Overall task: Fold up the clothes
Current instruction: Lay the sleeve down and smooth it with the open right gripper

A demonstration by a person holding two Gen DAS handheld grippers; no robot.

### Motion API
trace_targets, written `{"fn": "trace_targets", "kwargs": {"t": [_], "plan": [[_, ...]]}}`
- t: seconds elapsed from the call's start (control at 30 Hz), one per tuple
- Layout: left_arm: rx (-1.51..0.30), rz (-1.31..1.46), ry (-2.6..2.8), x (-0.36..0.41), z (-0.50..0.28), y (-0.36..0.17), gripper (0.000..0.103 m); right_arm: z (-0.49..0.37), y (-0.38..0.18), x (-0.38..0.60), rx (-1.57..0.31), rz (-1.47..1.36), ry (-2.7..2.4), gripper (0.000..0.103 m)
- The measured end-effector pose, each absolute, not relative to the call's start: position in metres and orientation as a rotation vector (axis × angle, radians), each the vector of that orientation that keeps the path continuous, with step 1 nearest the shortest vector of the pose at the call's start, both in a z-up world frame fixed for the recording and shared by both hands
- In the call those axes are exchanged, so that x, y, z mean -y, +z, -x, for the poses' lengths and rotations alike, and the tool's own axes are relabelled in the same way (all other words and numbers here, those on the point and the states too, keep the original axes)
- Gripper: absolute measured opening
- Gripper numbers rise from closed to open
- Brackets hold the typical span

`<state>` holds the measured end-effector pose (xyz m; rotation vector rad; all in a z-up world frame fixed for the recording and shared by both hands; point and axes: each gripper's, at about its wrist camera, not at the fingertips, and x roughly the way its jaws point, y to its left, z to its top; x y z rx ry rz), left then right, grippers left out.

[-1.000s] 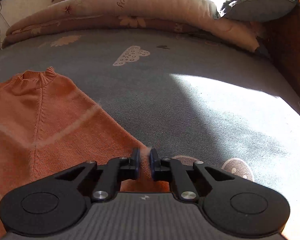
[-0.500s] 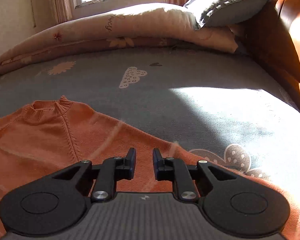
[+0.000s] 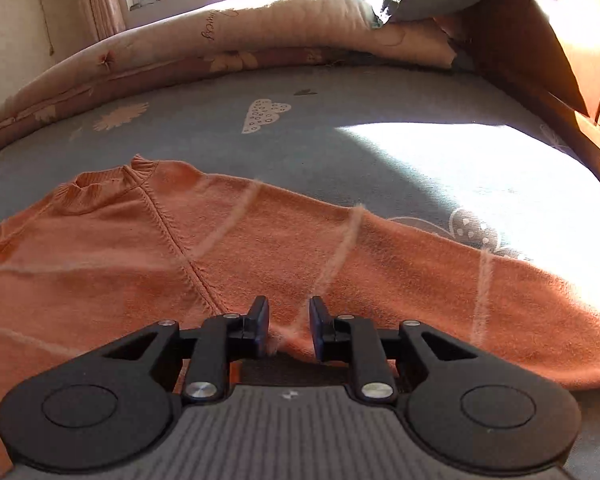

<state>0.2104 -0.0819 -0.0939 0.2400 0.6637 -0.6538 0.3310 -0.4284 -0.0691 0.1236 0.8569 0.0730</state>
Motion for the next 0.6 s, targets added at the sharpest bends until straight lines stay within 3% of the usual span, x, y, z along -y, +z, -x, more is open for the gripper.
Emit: {"fn": "trace_targets", "kwargs": {"t": [0.03, 0.17, 0.4, 0.6], "plan": [[-0.664, -0.240, -0.654, 0.082, -0.210, -0.094, 0.102, -0.331, -0.070, 0.426, -0.856, -0.119, 0.070, 0.036], [-0.664, -0.241, -0.652, 0.082, -0.210, -0.094, 0.102, -0.331, -0.071, 0.419, -0.849, -0.115, 0.056, 0.039], [-0.663, -0.242, -0.650, 0.083, -0.210, -0.094, 0.103, -0.332, -0.060, 0.476, -0.745, -0.357, -0.002, 0.049], [-0.664, -0.235, -0.653, 0.082, -0.211, -0.094, 0.103, -0.372, -0.079, 0.503, -0.717, -0.376, -0.102, 0.049]]}}
